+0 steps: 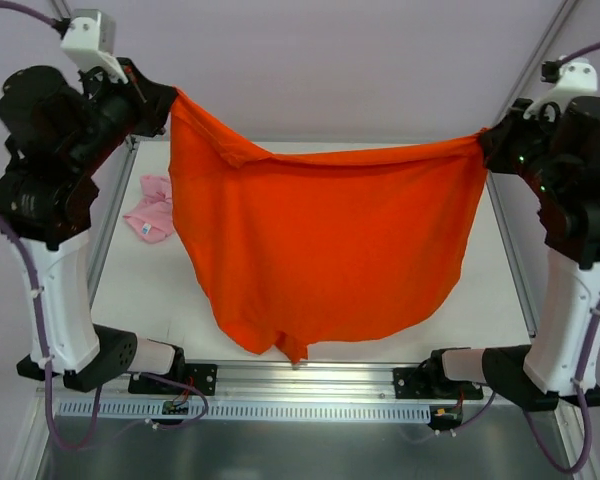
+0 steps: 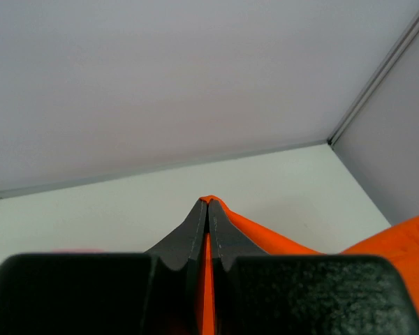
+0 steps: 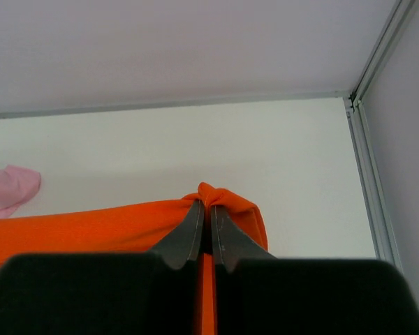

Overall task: Fold and stack the t-shirts
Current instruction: Flatten out the tshirt

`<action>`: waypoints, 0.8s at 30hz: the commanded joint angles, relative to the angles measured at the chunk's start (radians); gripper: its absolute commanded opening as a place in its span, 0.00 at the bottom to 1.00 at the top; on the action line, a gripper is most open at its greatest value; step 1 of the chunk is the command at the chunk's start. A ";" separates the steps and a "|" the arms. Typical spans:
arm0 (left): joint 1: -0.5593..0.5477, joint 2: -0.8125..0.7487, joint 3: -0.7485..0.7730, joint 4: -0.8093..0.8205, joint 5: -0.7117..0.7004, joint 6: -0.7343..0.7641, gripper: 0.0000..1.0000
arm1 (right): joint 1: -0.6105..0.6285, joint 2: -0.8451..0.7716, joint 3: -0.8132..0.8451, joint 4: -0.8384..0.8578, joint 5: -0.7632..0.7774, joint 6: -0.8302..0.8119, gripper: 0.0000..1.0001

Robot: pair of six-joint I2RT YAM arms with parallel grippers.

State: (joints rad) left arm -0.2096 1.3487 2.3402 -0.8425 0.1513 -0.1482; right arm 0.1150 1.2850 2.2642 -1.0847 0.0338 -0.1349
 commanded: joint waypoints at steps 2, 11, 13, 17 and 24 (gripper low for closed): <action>-0.001 0.067 -0.004 0.063 -0.047 0.027 0.00 | 0.014 0.076 -0.038 0.095 0.014 -0.037 0.01; 0.012 0.337 0.086 0.074 -0.059 0.101 0.00 | 0.035 0.377 0.061 0.158 0.035 -0.071 0.01; 0.056 0.406 0.157 0.097 -0.032 0.082 0.00 | 0.034 0.456 0.197 0.149 0.035 -0.068 0.01; 0.122 0.474 0.224 0.192 -0.015 0.068 0.00 | 0.035 0.608 0.357 0.201 0.032 -0.052 0.01; 0.147 0.386 0.274 0.344 0.033 0.128 0.00 | 0.055 0.484 0.311 0.440 0.075 -0.095 0.01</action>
State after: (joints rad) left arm -0.0586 1.8744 2.5343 -0.6891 0.1387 -0.0654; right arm 0.1589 1.9366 2.5641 -0.8566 0.0544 -0.1879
